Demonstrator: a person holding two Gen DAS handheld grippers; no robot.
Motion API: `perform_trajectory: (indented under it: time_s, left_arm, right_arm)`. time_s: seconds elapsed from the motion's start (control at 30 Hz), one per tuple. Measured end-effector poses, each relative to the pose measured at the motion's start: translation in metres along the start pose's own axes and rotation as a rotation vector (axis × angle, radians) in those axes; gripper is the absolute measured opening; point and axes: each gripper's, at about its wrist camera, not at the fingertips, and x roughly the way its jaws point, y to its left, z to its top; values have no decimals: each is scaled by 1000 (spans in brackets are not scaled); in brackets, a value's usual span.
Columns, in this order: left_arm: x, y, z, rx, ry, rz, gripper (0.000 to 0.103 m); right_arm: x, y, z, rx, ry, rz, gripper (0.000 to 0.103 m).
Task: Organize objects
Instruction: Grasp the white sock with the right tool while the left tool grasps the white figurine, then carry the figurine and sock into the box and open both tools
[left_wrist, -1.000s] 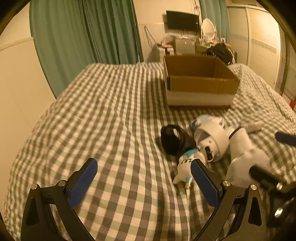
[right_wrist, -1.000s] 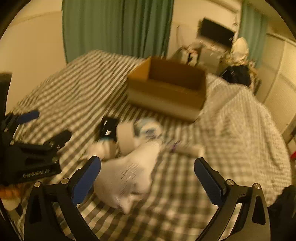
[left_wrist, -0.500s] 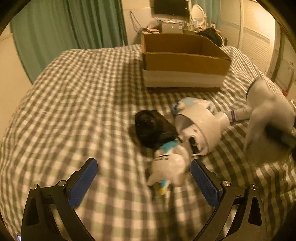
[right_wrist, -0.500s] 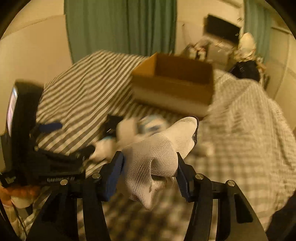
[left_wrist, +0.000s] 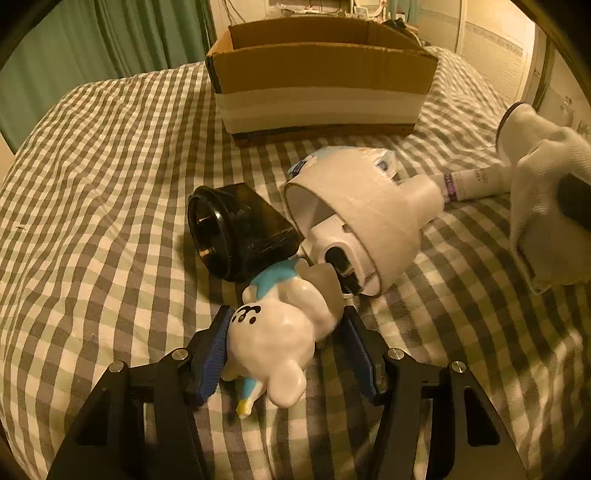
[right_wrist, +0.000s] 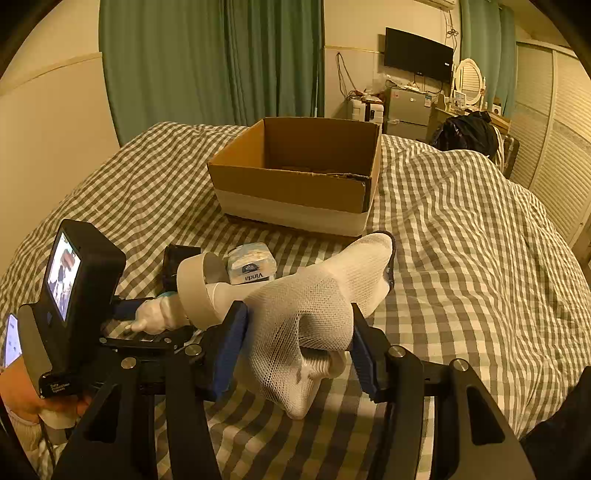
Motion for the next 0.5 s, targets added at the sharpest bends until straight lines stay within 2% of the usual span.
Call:
perform_trajectory:
  time_s: [0.23, 0.4, 0.5]
  left_arm:
    - [-34, 7, -4, -41, -66, -20, 60]
    - [-72, 20, 7, -92, -172, -5, 60]
    - [-93, 31, 25, -106, -228, -19, 60]
  right_arm:
    - [-11, 3, 4, -11, -26, -16, 52]
    - [-31, 7, 15, -38, -76, -27, 51]
    - [-44, 12, 30, -73, -122, -48, 51]
